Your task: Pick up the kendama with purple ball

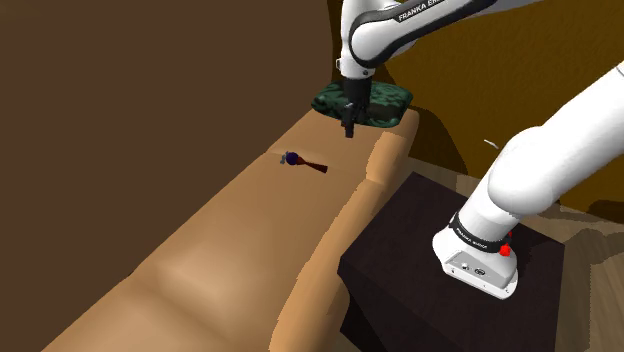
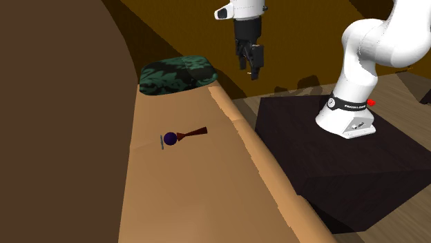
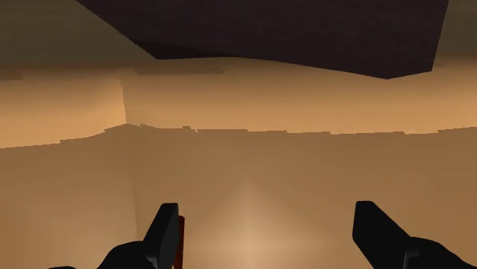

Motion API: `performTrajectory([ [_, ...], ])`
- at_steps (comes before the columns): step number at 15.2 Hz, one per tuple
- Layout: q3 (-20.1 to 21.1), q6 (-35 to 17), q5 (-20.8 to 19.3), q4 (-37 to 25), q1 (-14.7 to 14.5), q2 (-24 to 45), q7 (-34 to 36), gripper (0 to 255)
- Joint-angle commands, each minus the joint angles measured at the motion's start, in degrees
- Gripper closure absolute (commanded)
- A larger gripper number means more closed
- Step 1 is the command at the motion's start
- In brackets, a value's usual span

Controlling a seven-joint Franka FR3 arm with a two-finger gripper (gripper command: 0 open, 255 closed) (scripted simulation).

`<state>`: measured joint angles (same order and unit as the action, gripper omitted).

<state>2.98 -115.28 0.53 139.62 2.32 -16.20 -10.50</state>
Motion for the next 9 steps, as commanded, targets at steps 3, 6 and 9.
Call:
performTrajectory([
  [3, -0.21, -5.9, -0.94, -3.43, 0.55, 9.43, 0.02, 0],
  [6, -0.46, -9.27, -1.68, -6.86, 0.89, 16.38, 0.06, 0],
  [9, -0.76, -11.97, -2.39, -10.95, 1.15, 23.31, 0.11, 0],
])
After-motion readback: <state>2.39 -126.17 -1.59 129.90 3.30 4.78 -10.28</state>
